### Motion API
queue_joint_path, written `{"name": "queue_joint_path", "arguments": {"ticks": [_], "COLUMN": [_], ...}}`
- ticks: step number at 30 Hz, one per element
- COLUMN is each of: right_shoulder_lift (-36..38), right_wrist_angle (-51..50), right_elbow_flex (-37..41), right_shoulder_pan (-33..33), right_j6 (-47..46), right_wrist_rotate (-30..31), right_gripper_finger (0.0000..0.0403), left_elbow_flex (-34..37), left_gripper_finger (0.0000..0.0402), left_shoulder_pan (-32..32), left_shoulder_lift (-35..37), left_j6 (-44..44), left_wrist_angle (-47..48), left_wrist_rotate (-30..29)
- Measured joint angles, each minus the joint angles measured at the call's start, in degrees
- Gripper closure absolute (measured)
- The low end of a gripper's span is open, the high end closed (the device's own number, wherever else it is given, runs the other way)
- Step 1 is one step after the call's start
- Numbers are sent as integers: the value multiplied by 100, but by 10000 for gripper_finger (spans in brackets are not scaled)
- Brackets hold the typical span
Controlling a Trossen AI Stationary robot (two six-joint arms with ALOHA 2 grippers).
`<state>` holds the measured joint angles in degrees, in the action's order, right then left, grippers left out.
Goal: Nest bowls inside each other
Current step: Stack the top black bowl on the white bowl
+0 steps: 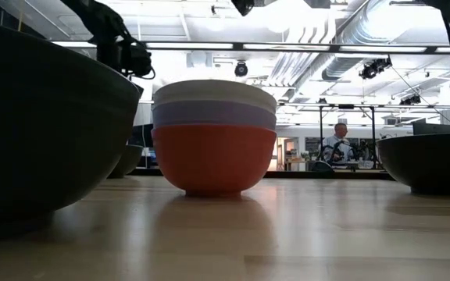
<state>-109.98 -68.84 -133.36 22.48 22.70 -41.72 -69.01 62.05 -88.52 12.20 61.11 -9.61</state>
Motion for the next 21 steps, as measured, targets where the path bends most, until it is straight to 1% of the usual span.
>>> {"name": "queue_joint_path", "arguments": {"ticks": [2,5,9,12,17,21], "right_shoulder_lift": [43,147,272,308,348,348], "right_wrist_angle": [-7,-28,2,-4,-77,-281], "right_elbow_flex": [0,0,0,0,0,0], "right_shoulder_pan": [0,-31,-48,-73,-200,-315], "right_j6": [168,329,330,330,330,379], "right_wrist_rotate": [-292,-635,-667,-675,-673,-673], "right_gripper_finger": [274,274,274,274,274,274], "left_elbow_flex": [-2,-2,-2,0,2,2], "left_gripper_finger": [244,245,245,245,245,245], "left_shoulder_pan": [17,2,-128,-224,-217,-176], "left_shoulder_lift": [1,-20,-232,-494,-873,-1000], "left_j6": [-89,-483,-984,-1106,-1351,-1354], "left_wrist_angle": [-57,-238,-274,-180,-181,-199], "left_wrist_rotate": [-9,-171,-514,-809,-898,-934]}}
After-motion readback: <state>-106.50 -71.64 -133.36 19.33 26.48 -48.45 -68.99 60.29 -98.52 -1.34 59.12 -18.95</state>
